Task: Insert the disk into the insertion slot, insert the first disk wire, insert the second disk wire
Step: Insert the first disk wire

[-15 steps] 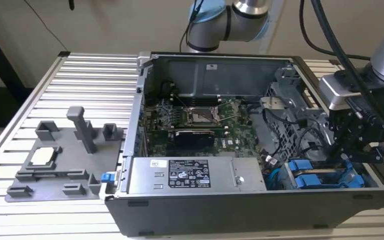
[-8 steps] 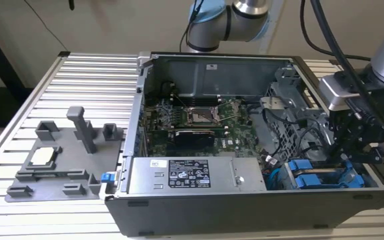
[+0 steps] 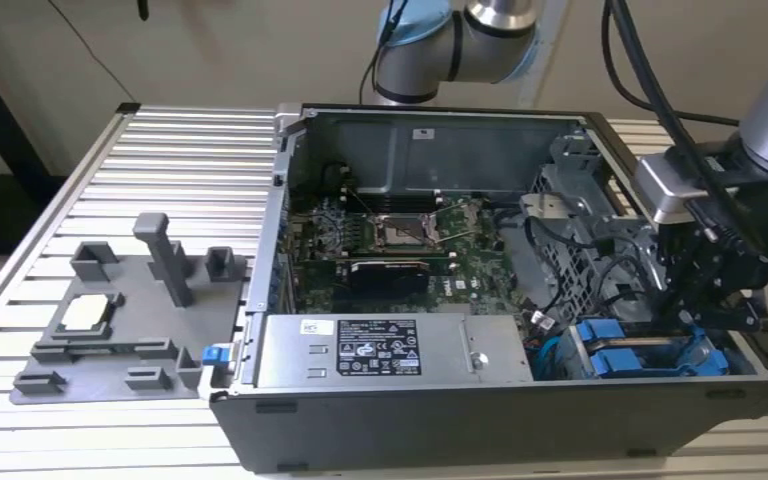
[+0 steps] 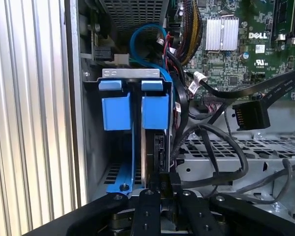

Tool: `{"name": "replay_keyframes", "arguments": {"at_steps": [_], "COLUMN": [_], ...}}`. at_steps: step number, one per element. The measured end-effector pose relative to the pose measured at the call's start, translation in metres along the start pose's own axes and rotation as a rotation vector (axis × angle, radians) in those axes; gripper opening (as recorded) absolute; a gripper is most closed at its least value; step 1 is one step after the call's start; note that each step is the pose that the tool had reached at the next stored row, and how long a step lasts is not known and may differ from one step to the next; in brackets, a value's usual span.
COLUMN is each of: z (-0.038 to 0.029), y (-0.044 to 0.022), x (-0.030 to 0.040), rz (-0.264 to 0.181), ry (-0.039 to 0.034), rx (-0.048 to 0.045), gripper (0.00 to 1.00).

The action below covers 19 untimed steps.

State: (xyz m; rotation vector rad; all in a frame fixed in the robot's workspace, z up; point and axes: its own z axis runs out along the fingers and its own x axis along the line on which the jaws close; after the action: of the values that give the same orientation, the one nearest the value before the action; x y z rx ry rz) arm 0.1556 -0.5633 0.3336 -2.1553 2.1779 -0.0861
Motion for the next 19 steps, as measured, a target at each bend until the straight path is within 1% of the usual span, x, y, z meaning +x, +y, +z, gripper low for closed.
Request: {"name": "replay_keyframes", "arguments": {"at_steps": [3, 5, 7, 8, 9, 13, 19], "z": [0.0014, 0.0023, 0.0020, 0.0008, -0.0005, -0.0100, -0.0268], "y": [0.0001, 0.0002, 0.0002, 0.0001, 0.0000, -0.0009, -0.0024], "x": [0.0001, 0.0000, 0.0001, 0.0001, 0.0001, -0.0001, -0.0005], "rz": [0.005, 0.006, 0.006, 0.006, 0.006, 0.006, 0.006], "ry": [0.0005, -0.0014, -0.0008, -0.0002, -0.0004, -0.0001, -0.0001], "rx": [-0.0017, -0.0049, -0.0053, -0.0055, -0.0057, -0.0057, -0.0057], "gripper": [0.19, 0.20, 0.20, 0.27, 0.27, 0.27, 0.27]}}
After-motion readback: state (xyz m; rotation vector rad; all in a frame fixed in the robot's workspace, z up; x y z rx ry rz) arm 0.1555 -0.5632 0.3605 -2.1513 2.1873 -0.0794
